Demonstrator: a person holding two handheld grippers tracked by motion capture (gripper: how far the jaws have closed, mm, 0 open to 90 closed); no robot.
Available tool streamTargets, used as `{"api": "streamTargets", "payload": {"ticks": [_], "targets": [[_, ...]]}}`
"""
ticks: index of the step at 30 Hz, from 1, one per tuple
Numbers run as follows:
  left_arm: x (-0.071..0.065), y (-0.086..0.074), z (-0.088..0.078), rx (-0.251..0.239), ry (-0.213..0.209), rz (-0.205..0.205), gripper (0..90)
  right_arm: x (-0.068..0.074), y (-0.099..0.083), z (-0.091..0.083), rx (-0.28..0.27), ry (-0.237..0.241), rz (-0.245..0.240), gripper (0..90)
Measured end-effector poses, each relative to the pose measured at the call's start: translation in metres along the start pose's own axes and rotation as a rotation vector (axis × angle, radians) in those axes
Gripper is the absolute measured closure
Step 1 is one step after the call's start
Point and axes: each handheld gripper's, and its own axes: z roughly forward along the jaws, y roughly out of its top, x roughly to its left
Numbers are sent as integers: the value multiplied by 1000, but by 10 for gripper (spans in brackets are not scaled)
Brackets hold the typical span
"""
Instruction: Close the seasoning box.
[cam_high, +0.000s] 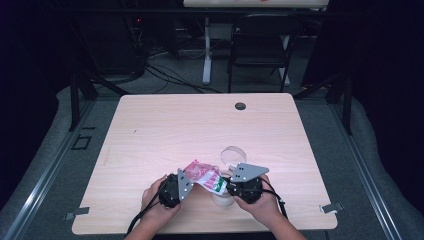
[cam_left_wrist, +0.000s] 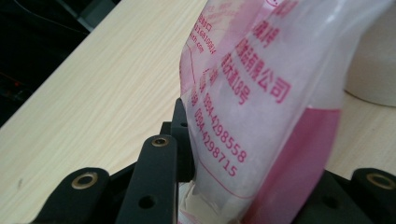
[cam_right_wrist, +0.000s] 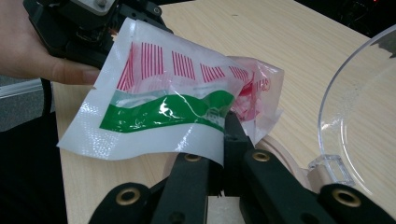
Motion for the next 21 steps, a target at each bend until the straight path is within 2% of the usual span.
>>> {"api": "streamTargets", "payload": {"ticks": [5,13,15,21], "targets": [[-2,-2,4,2,-31,-30,733,0,0,1,1,-2,-2,897],[-6,-6,11,9,-72,-42,733,-1,0,1,-9,13,3,877],[-5,-7,13,9,-92,-47,733,-1,0,2,-10,25,5,838],[-1,-10,14,-3,-132,-117,736,-1,0,-1,-40,24,11,681]]}}
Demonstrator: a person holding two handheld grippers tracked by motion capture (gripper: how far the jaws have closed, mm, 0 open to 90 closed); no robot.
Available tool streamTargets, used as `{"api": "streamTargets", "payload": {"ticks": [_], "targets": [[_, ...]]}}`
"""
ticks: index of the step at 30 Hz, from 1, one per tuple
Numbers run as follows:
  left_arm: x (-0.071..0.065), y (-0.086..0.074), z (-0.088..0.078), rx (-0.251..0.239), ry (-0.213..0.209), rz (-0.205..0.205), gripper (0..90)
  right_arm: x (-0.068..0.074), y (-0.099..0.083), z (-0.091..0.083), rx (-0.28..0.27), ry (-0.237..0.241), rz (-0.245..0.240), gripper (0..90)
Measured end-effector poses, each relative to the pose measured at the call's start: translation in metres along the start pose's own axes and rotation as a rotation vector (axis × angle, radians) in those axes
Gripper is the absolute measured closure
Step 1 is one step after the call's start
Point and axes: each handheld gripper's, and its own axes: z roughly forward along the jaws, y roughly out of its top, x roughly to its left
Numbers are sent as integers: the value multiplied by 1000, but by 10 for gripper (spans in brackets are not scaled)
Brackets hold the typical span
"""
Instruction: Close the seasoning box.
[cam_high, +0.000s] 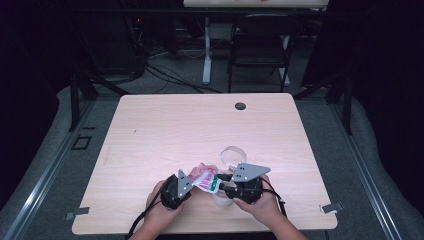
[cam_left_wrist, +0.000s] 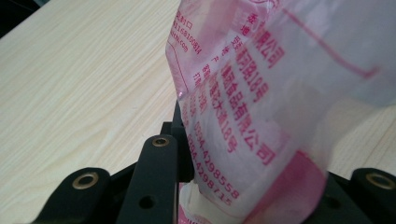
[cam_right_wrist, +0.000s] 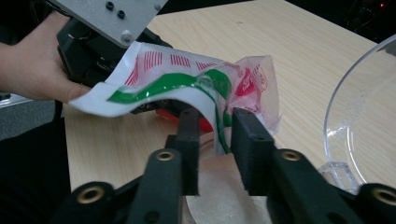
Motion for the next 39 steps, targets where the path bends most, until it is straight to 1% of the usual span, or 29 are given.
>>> {"api": "streamTargets", "payload": {"ticks": [3,5,8,9,12,19,22,28,31,34,39], "targets": [[3,-1,0,-8,-12,-26,738,0,0,-4,-30,-4,5,631],[5,-2,0,-5,-28,-47,739,0,-1,-6,-46,-11,2,603],[7,-3,0,-7,-40,-72,741,0,-3,-9,-60,-26,-5,574],[9,-3,0,-12,-49,-89,741,-1,-3,-10,-59,-35,-4,566],[12,-4,0,-20,-62,-120,743,-2,-6,-11,-55,-42,-1,562],[15,-6,1,-19,-75,-139,745,-4,-7,-13,-62,-53,9,553],[16,-7,1,-24,-85,-160,745,-4,-8,-14,-69,-57,14,549],[19,-8,2,-25,-95,-180,745,-6,-10,-16,-66,-62,19,545],[22,-9,2,-27,-108,-204,746,-7,-10,-17,-76,-69,28,543],[26,-11,3,-34,-118,-242,749,-9,-11,-18,-78,-75,34,542],[34,-14,3,-48,-153,-301,757,-11,-12,-20,-77,-75,42,550]]}}
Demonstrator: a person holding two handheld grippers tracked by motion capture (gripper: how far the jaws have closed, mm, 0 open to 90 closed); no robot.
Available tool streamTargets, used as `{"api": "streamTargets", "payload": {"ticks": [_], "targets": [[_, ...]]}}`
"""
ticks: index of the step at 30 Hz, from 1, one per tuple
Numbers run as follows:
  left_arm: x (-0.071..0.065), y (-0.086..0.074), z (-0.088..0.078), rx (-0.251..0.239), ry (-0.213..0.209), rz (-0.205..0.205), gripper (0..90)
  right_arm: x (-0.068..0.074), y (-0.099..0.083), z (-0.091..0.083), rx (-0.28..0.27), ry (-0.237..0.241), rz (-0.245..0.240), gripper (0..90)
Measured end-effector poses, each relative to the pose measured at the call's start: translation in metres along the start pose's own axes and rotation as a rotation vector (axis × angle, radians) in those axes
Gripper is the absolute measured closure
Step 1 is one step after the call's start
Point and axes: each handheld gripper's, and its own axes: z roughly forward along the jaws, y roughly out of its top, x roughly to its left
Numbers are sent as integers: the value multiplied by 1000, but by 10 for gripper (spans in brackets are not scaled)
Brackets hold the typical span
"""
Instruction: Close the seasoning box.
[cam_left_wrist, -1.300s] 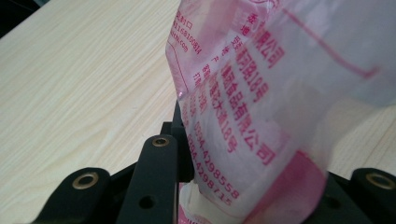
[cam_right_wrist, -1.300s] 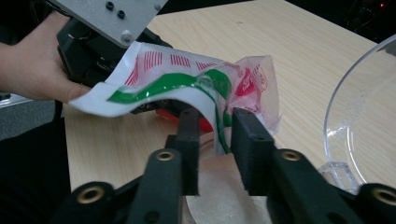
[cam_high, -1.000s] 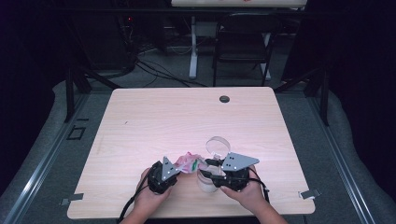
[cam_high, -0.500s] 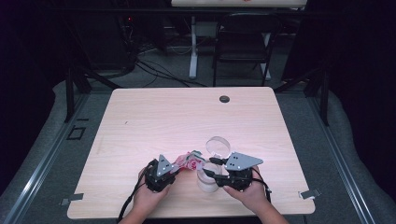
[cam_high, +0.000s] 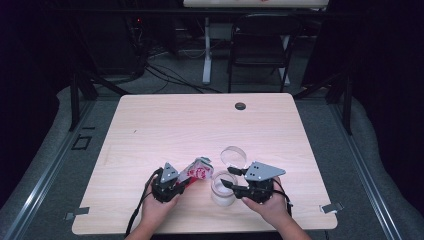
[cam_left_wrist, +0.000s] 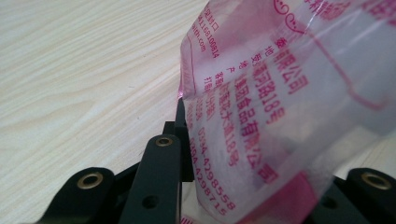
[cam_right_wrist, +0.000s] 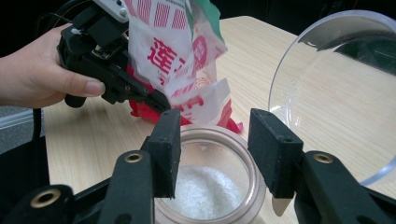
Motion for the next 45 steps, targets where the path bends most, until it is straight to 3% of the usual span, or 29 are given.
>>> {"api": "streamTargets", "payload": {"ticks": [5,12,18,21,25,34,38,45], "targets": [[9,1,-6,-15,-14,-51,771,-1,1,-6,-18,-9,6,545],[27,4,-21,-69,7,-124,783,-10,1,-18,-45,-43,35,537],[46,5,-40,-128,70,-196,785,-17,4,-29,-74,-50,60,551],[57,4,-53,-153,120,-210,786,-21,5,-34,-82,-58,83,568],[75,-1,-70,-181,186,-258,786,-26,6,-39,-100,-52,109,586],[106,-19,-88,-180,268,-350,787,-37,9,-48,-121,-81,137,580],[112,-25,-88,-162,284,-369,787,-42,8,-48,-116,-90,151,579],[115,-29,-86,-139,312,-367,790,-48,6,-45,-103,-102,158,547]]}}
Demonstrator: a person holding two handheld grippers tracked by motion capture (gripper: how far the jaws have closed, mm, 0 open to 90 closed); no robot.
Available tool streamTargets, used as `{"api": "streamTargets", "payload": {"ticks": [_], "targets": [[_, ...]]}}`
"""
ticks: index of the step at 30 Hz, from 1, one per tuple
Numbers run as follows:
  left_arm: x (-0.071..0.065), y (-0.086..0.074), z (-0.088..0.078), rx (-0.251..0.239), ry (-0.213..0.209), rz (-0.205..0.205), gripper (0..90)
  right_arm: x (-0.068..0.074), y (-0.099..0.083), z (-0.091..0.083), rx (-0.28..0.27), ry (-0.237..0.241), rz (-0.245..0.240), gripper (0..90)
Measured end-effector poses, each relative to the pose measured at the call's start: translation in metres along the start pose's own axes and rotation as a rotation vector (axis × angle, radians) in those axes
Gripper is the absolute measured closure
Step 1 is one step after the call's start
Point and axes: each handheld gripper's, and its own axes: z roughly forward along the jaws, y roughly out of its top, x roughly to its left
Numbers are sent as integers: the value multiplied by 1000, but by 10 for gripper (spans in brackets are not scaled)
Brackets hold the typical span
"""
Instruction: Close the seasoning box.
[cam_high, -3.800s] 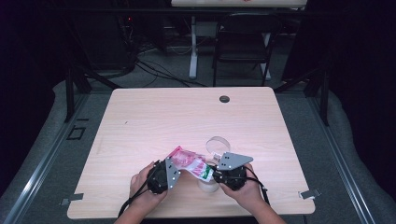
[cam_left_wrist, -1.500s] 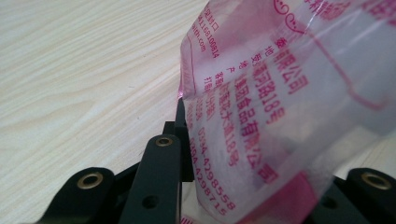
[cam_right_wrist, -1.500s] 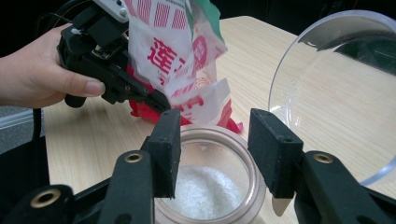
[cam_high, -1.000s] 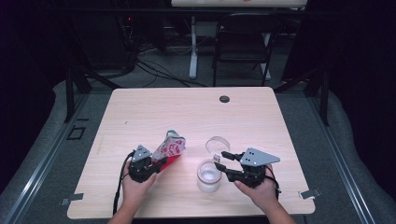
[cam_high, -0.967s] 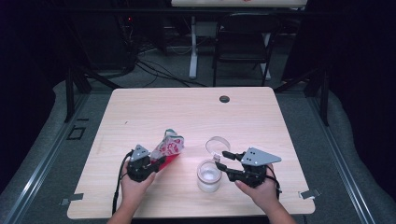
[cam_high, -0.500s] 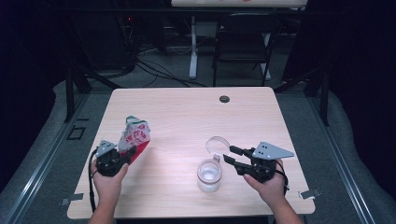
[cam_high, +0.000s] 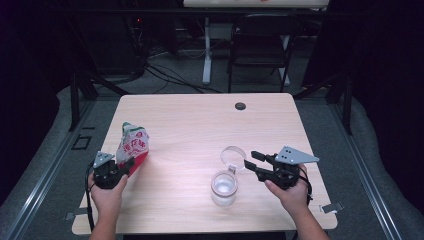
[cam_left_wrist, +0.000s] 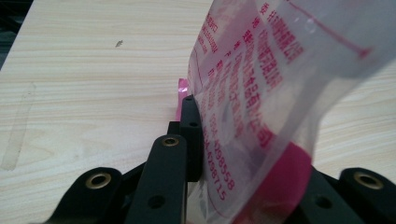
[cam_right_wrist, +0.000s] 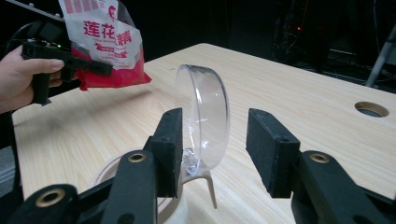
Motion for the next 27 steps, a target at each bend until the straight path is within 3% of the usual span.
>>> {"api": "streamTargets", "payload": {"ticks": [12,15,19,23,27], "targets": [[3,-6,5,16,20,-22,797,-2,-1,11,24,2,16,516],[4,-6,2,-9,8,-38,707,-2,-1,12,26,6,14,513],[2,-6,-3,-82,-11,-44,556,-2,-1,14,29,8,14,512],[0,-6,-6,-95,-1,-36,441,-2,-1,16,31,10,9,508],[-2,-5,-9,-95,-15,-37,401,-1,-1,18,34,11,5,506]]}}
